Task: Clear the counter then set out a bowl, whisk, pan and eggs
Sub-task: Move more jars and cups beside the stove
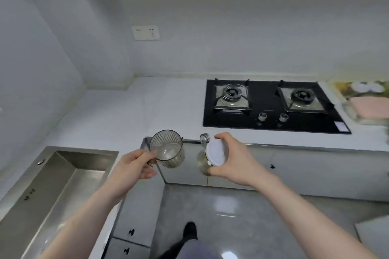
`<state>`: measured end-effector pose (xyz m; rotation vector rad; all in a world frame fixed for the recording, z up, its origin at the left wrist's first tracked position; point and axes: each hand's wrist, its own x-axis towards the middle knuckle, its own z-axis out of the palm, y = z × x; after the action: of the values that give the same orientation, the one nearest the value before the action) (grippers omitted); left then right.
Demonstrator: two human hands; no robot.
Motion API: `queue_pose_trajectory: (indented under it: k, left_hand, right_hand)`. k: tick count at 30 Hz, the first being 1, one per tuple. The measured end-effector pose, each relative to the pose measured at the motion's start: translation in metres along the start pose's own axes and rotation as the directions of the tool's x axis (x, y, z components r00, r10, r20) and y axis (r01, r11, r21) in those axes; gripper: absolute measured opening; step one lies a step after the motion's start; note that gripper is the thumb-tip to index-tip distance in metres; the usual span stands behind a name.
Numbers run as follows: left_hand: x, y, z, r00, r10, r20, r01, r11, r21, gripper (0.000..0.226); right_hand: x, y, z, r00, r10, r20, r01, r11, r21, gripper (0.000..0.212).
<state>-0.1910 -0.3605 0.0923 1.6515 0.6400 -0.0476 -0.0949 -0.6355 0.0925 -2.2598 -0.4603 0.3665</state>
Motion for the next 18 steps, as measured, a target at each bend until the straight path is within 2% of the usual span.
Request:
queue_pose_trajectory:
  k: [6,9,18]
  left_hand:
    - [0.063,0.053,0.108,0.969,0.072,0.237,-0.109,0.983,0.145,0.031]
    - [0.09,0.078,0.157,0.94,0.108,0.322,-0.176,0.966,0.19,0.029]
    - [0.182,0.143,0.276,0.864,0.124,0.488,-0.272,0.931,0.245,0.028]
  right_hand:
    - [-0.011,0.072,-0.079,0.957,0.205,-0.205,-0.198,0.979,0.053,0.078]
    - [-0.008,0.095,-0.113,0.925,0.253,-0.282,-0.246,0.967,0.062,0.075]
    - [0.035,0.16,-0.209,0.841,0.393,-0.372,-0.402,0.914,0.057,0.075]
